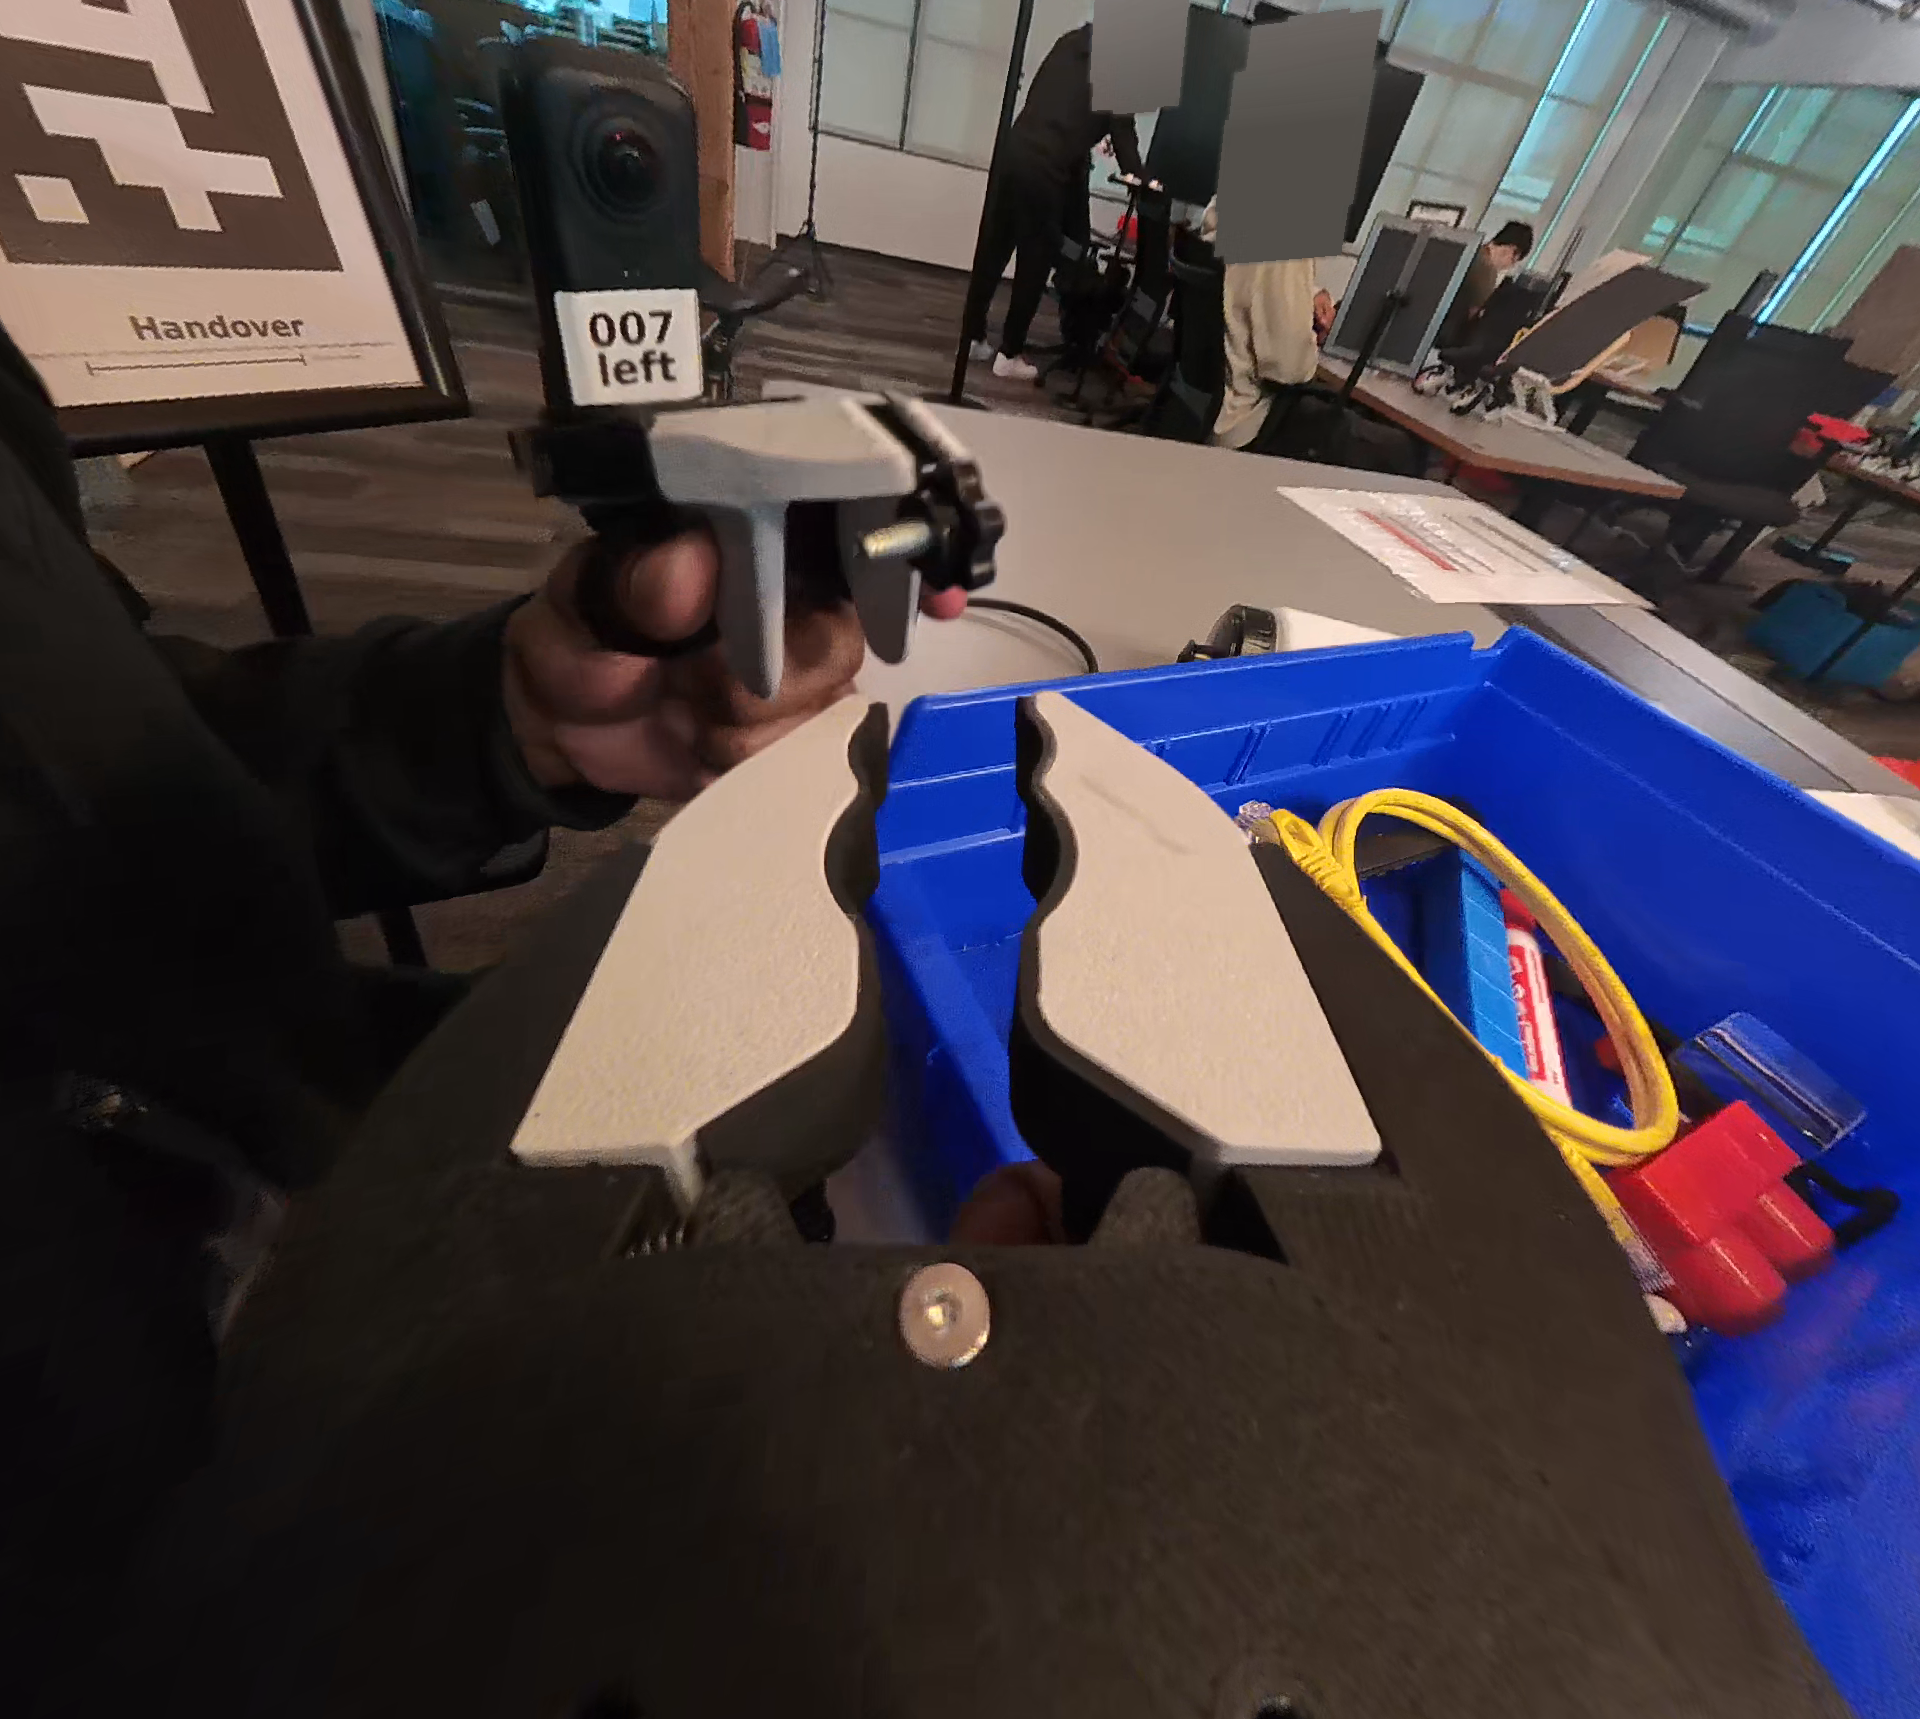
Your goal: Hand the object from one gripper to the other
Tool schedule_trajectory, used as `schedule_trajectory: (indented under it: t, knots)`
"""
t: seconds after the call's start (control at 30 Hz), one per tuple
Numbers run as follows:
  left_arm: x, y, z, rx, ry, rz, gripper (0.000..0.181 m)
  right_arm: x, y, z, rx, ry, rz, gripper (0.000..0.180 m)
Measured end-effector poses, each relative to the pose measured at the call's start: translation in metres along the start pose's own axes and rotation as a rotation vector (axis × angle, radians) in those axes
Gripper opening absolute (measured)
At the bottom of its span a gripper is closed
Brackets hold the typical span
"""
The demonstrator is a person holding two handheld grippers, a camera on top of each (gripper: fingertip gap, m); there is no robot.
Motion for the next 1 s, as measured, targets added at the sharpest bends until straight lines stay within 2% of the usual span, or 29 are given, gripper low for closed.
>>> schedule_trajectory:
  t: [0.13,0.2,0.3,0.53,0.63,0.87,1.0]
  knots:
    - [0.021,-0.008,0.005,-0.013,-0.107,0.04,0.006,-0.004,-0.001,-0.011,0.011,0.06,0.036,0.024]
    - [0.021,-0.014,0.0,-0.011,-0.108,0.043,0.006,0.002,-0.006,-0.008,-0.044,0.163,0.117,0.025]
    - [0.007,-0.03,-0.015,-0.031,-0.077,-0.05,0.006,0.016,-0.015,0.003,-0.147,0.329,0.205,0.024]
    - [-0.026,-0.064,-0.041,-0.088,-0.055,-0.107,0.006,0.057,-0.058,0.037,-0.229,0.583,0.586,0.024]
    - [-0.027,-0.068,-0.052,-0.113,-0.053,-0.089,0.006,0.06,-0.066,0.047,-0.273,0.634,0.628,0.023]
    - [-0.019,-0.079,-0.081,-0.137,-0.041,-0.088,0.006,0.036,-0.086,0.045,-0.261,0.694,0.736,0.024]
    - [-0.014,-0.082,-0.089,-0.117,-0.034,-0.149,0.006,0.026,-0.08,0.044,-0.268,0.708,0.753,0.024]
Point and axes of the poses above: each gripper's, where its closed fingertips meet, z back along the fingers, y out of its underside, x = y × z across the jaws, the point moved 10 cm from there along z, back along the fingers, and after that the axes turned 3 degrees about -z, right-handed, at the moved point
